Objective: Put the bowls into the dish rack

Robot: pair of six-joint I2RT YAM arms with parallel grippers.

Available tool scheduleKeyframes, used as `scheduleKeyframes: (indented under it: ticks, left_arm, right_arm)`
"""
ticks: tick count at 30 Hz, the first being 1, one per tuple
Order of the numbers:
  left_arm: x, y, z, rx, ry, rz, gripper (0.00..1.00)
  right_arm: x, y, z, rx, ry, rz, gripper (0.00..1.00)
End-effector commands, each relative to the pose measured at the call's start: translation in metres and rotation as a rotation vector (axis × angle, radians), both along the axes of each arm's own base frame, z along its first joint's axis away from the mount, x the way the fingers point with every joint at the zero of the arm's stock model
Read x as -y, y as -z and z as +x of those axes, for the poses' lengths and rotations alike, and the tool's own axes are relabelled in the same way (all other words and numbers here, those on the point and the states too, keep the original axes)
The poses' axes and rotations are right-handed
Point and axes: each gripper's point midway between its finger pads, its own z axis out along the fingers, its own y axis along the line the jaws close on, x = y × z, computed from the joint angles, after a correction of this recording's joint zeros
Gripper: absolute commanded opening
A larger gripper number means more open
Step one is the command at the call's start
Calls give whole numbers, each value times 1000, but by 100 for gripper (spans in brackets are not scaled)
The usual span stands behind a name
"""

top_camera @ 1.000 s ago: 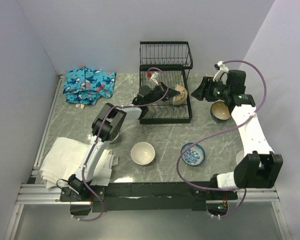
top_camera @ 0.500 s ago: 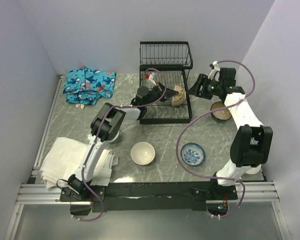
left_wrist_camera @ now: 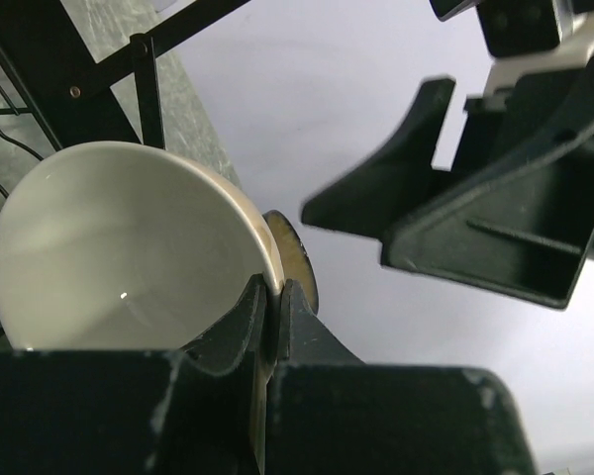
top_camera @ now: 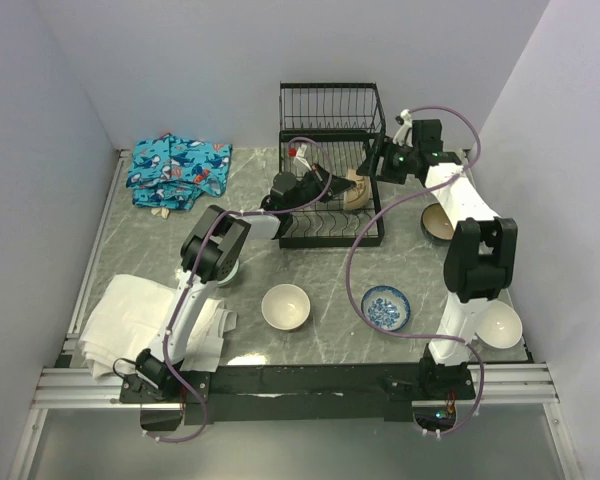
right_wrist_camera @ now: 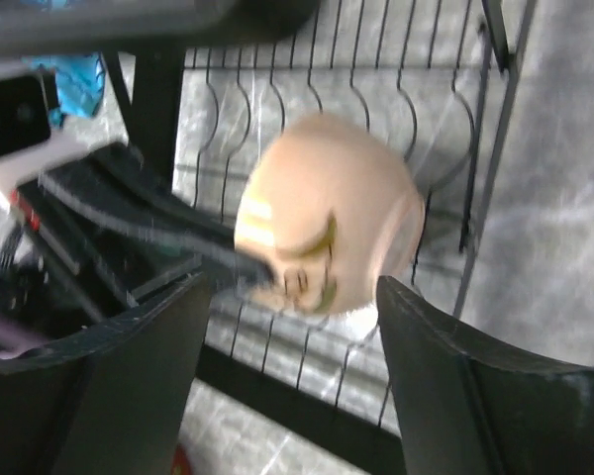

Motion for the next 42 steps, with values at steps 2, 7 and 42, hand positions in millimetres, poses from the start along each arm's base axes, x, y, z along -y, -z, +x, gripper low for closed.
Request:
scheduleKeyframes:
  ticks: [2, 7, 42]
  left_arm:
    - [-11, -55, 6, 133, -18, -90, 1]
    - [-10, -51, 5, 130, -10, -89, 1]
    - [-20, -15, 54, 156, -86, -98, 1]
  right_arm:
    - [-7, -19, 25, 60, 17, -69, 78]
    - [-13, -4, 19, 17, 10, -63, 79]
    - [-47, -26, 13, 104, -90, -12, 79]
